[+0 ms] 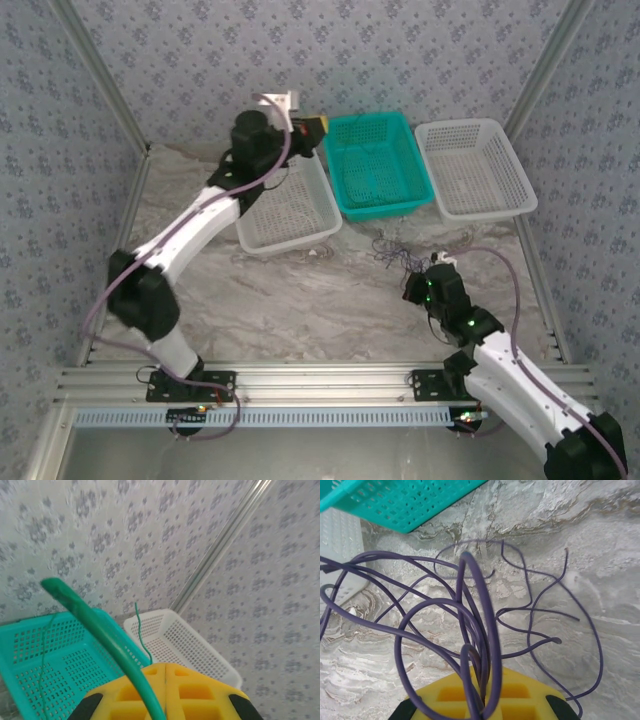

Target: Untangle the cables

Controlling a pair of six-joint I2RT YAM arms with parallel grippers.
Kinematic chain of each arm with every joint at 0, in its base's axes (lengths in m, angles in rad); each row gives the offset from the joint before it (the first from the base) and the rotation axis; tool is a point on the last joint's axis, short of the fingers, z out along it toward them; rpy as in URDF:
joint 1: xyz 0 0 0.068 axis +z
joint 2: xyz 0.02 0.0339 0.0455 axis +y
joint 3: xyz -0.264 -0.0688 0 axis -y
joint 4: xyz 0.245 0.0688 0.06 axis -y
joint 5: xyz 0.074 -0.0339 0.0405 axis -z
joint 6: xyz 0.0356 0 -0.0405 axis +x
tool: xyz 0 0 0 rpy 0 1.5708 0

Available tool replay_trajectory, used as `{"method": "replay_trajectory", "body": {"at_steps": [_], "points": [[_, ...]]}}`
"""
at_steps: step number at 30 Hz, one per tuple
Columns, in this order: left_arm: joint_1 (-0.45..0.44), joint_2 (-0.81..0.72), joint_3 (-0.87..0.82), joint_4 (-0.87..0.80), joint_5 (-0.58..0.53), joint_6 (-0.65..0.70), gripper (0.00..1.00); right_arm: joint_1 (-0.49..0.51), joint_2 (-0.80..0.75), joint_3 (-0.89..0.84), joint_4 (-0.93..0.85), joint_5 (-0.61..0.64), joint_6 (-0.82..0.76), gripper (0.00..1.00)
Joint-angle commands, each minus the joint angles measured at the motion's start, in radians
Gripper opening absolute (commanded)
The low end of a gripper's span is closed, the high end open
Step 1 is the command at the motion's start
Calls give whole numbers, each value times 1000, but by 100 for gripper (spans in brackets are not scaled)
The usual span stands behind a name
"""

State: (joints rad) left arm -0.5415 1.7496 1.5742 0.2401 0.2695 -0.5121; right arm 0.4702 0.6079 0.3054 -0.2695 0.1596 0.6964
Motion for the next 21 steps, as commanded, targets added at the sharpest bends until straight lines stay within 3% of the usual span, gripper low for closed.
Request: {"method": "replay_trajectory", "body": {"at_steps": [1, 4, 9, 12, 17, 21], "points": [[-9, 152, 108, 84, -22, 34, 0, 8, -68, 5, -105, 46, 29, 0], [-15, 275, 204, 69, -39, 50, 6, 9, -114, 5, -144, 55, 29, 0], [-23, 322, 261, 47, -20, 102, 52, 10, -145, 9, -173, 51, 23, 0], [-20, 217, 165, 78, -37, 157, 67, 11, -146, 15, -172, 42, 16, 0], [2, -60, -86, 100, -31, 188, 69, 11, -135, 30, -137, 8, -9, 0], [1, -267, -219, -104, -41, 243, 72, 12, -82, 37, -53, -60, -18, 0]]}}
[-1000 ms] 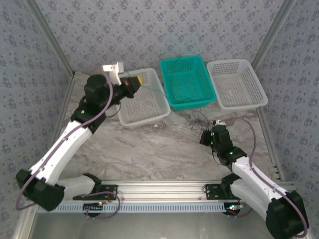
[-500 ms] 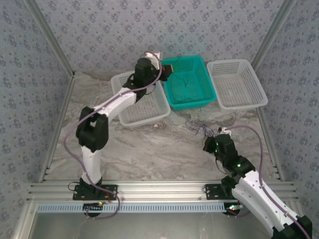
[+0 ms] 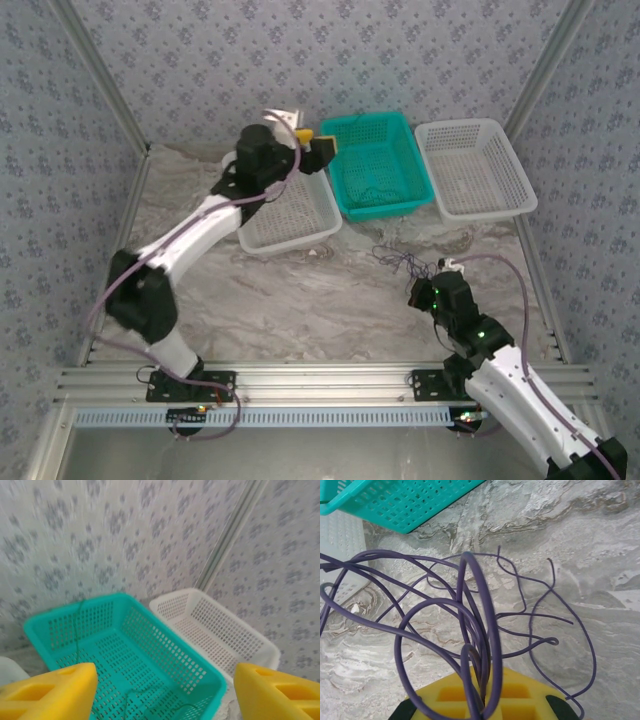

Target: Untangle the cables

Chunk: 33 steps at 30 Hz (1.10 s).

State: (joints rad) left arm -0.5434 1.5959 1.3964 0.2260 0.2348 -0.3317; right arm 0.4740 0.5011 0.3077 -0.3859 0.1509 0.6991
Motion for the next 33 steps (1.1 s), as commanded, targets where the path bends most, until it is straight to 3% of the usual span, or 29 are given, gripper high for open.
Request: {"method": "replay_trajectory", "body": {"at_steps": [1, 10, 15, 21, 23, 27, 29, 33], "points": [[1, -158, -67, -144, -8, 62, 72, 9, 48, 39, 87, -65, -17, 0], [-62, -447, -392, -257, 119, -28, 71, 49, 308, 149, 282, -194, -46, 0], [-108, -478, -537, -179, 203, -113, 71, 97, 451, 241, 314, -247, -61, 0], [-150, -415, -627, -49, 213, -210, 70, 161, 599, 360, 270, -230, -100, 0], [-151, -400, -633, -34, 213, -193, 70, 189, 621, 380, 273, -215, -101, 0], [-151, -338, -612, -88, 304, -47, 52, 213, 650, 418, 245, -169, -32, 0], [-151, -295, -583, -159, 322, 13, 50, 219, 663, 440, 228, -173, -21, 0], [-151, -291, -591, -150, 219, 23, 50, 244, 670, 481, 202, -179, -55, 0]]}}
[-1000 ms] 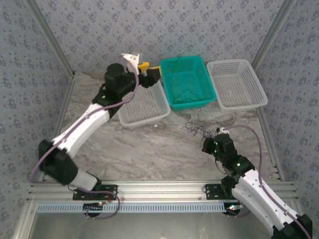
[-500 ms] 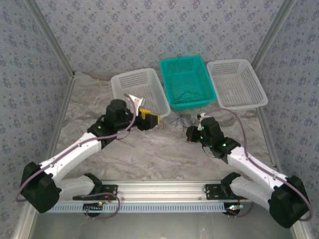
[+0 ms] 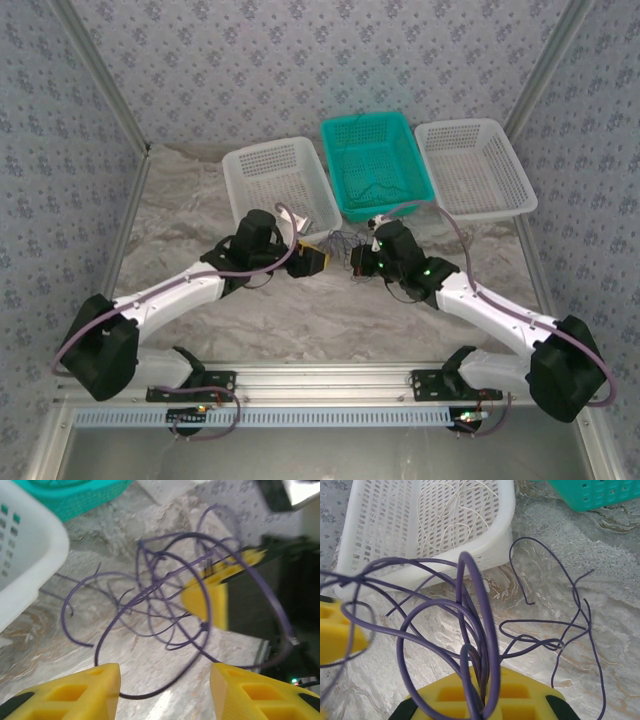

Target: Untangle the cables

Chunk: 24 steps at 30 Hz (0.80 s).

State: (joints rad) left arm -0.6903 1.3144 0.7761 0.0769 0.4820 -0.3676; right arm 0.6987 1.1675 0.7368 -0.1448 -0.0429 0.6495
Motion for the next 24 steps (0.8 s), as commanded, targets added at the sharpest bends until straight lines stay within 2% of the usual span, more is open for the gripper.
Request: {"method": "replay_trajectory", "body": {"at_steps": [1, 3, 7, 11, 14, 18, 19, 21, 24], "points": [[-5, -15, 26, 6, -60, 56, 50, 27, 3, 63, -51, 20, -11, 0], [-2, -26, 25, 20, -95, 56, 42, 37, 1, 78, -74, 36, -11, 0], [4, -45, 49, -2, -94, 69, 2, 42, -8, 82, -133, 111, -11, 0], [6, -103, 66, -76, -94, 89, 0, 33, -30, 68, -303, 339, 70, 5], [11, -166, 74, -119, -102, 91, 0, -27, -62, -9, -445, 487, 263, 9], [12, -217, 88, -131, -90, 80, 0, -184, -156, -186, -371, 391, 369, 22], [14, -219, 95, -130, -82, 75, 0, -213, -184, -219, -344, 361, 391, 28], [12, -213, 106, -120, -64, 62, 0, -246, -239, -244, -340, 339, 410, 44], [12, -190, 113, -90, -44, 37, 0, -254, -329, -214, -357, 319, 320, 53]]}}
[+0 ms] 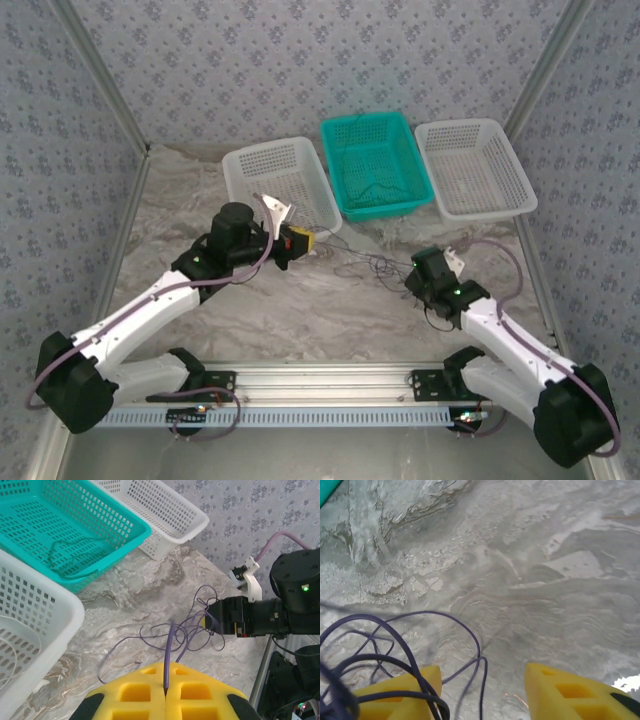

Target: Untangle the cables

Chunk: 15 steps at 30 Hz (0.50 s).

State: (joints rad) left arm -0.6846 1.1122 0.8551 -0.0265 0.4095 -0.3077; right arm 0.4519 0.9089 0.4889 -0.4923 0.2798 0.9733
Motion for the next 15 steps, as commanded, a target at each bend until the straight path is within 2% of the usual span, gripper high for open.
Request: {"method": "replay_trajectory", "body": {"at_steps": [1, 3, 5, 7, 8, 9, 15], "points": [[7, 20, 37, 24, 36, -31, 0, -4, -92, 56, -9, -17, -42, 55], [6, 40, 44, 36, 50, -39, 0, 1, -127, 92, 56, -98, -144, 59], [5, 57, 52, 43, 61, -42, 0, 17, -155, 98, 222, -295, -302, 64], [3, 66, 58, 45, 63, -44, 0, 53, -154, 115, 300, -406, -417, 79], [3, 70, 59, 46, 64, -45, 0, 77, -148, 128, 315, -418, -459, 94], [2, 70, 60, 46, 64, -46, 0, 105, -139, 140, 320, -411, -486, 100], [-1, 57, 58, 43, 67, -59, 0, 196, -21, 167, 450, -454, -623, 100]]}}
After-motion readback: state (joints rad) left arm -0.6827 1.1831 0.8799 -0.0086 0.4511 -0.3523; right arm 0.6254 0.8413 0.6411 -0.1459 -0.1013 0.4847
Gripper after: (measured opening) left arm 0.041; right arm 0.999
